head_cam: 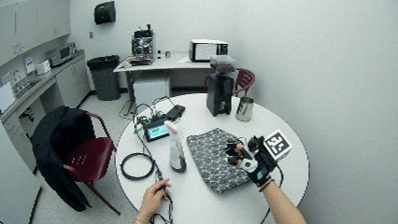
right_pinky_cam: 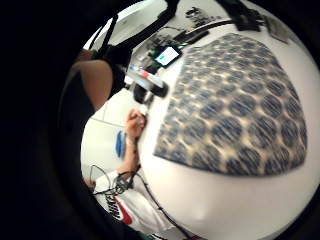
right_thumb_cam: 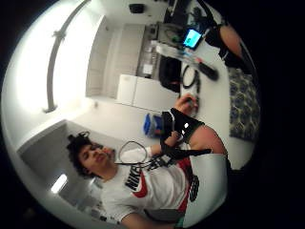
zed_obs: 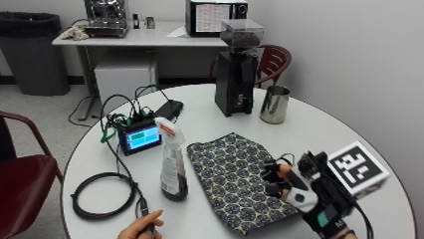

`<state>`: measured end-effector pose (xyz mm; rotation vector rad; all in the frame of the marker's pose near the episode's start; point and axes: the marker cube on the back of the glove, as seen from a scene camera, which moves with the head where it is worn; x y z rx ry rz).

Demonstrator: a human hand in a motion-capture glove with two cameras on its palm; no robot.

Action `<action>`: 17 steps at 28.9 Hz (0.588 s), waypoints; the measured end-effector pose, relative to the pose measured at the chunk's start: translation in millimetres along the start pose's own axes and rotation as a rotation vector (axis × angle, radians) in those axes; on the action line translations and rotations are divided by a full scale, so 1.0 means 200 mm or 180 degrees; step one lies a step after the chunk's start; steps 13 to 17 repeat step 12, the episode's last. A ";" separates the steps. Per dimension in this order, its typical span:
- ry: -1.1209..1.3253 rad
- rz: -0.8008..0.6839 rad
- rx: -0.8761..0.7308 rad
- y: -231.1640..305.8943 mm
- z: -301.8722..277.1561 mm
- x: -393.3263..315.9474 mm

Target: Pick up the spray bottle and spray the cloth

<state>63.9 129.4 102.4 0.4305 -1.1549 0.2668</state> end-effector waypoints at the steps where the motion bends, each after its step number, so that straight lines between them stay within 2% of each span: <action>1: 0.0071 0.0027 0.0075 0.07 -0.03 0.02; 9: 0.0481 0.0346 0.0360 0.37 -0.08 0.14; 17: 0.0622 0.0422 0.0405 0.40 -0.08 0.15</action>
